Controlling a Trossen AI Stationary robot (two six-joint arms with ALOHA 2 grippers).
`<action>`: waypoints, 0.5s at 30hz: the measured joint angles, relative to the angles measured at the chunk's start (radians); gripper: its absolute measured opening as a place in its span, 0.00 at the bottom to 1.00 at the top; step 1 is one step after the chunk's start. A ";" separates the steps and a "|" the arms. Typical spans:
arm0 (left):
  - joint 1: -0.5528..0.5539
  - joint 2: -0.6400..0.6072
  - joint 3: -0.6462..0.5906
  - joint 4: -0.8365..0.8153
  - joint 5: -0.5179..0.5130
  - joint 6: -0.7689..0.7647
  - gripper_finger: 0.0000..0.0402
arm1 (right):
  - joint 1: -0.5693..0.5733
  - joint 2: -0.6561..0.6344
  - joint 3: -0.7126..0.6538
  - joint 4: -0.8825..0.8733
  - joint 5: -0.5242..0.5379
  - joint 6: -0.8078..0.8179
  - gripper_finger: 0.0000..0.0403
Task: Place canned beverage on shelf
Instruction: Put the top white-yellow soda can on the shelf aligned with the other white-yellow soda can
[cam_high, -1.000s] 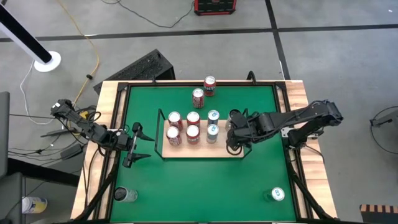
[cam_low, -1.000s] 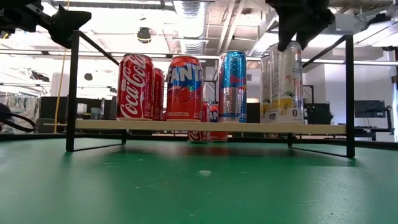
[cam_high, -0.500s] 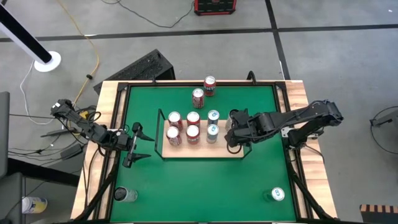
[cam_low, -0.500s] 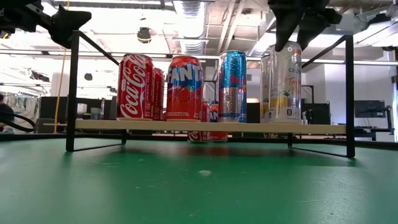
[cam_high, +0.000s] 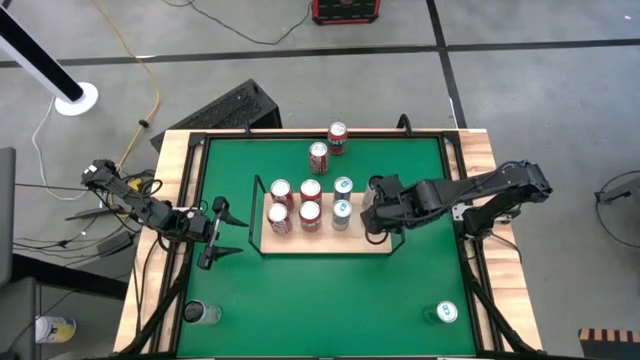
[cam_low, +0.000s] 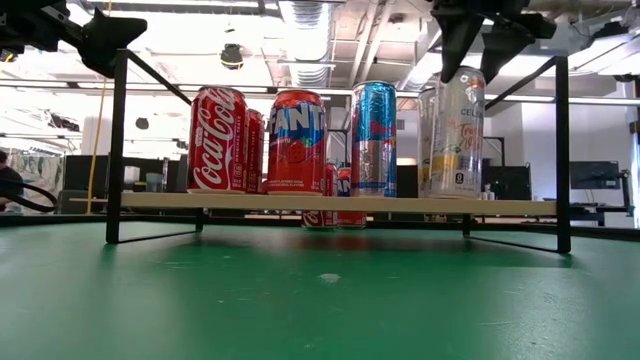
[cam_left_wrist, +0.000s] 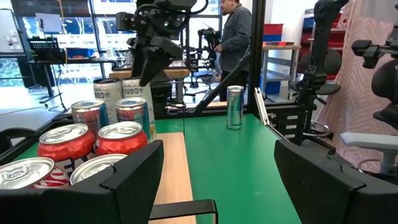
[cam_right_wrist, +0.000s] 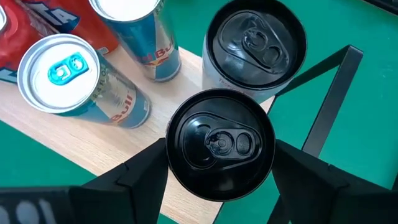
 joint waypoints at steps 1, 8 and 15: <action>0.000 0.000 0.000 0.000 0.000 0.000 0.73 | -0.004 0.001 0.000 0.000 -0.001 0.000 0.69; 0.000 0.000 0.000 0.000 0.000 0.000 0.73 | -0.027 0.014 0.003 0.008 0.001 -0.047 0.70; 0.000 0.000 0.000 -0.001 0.000 0.000 0.73 | -0.015 0.013 0.001 0.023 0.002 -0.068 0.71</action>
